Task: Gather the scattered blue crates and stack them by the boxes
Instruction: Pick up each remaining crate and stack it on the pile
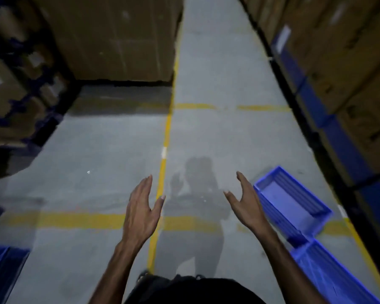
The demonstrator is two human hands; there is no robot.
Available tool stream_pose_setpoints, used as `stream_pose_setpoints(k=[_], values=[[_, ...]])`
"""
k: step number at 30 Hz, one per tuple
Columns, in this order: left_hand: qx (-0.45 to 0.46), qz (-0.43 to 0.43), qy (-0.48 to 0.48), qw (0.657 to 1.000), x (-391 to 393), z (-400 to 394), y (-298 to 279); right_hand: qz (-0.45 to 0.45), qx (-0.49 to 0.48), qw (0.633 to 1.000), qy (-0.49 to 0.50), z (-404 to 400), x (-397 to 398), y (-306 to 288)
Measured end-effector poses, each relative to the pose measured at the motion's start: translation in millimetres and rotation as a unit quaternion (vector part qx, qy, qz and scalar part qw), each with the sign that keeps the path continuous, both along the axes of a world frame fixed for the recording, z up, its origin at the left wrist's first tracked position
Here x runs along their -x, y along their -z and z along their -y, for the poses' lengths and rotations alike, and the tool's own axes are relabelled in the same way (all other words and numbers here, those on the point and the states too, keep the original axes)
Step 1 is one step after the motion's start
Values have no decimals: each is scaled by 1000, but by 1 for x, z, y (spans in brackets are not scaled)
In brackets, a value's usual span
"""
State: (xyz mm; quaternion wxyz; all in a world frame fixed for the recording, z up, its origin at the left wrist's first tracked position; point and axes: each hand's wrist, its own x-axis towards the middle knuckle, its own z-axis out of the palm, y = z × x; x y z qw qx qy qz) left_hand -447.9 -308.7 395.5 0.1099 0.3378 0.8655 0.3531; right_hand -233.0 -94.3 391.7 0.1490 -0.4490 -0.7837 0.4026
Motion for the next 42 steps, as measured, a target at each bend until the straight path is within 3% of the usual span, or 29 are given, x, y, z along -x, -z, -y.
stream_pose_setpoints(k=[7,17,35,42], values=[[23,6,171,985,-39,-90,6,-4,46,980,196,-14,-102,10],[28,35,333,942,-74,-208,17,26,67,922,379,-17,-179,17],[28,24,428,903,-114,-329,38,-51,73,872,482,-93,-234,34],[38,27,388,921,-175,-395,53,-50,86,882,461,-157,-312,46]])
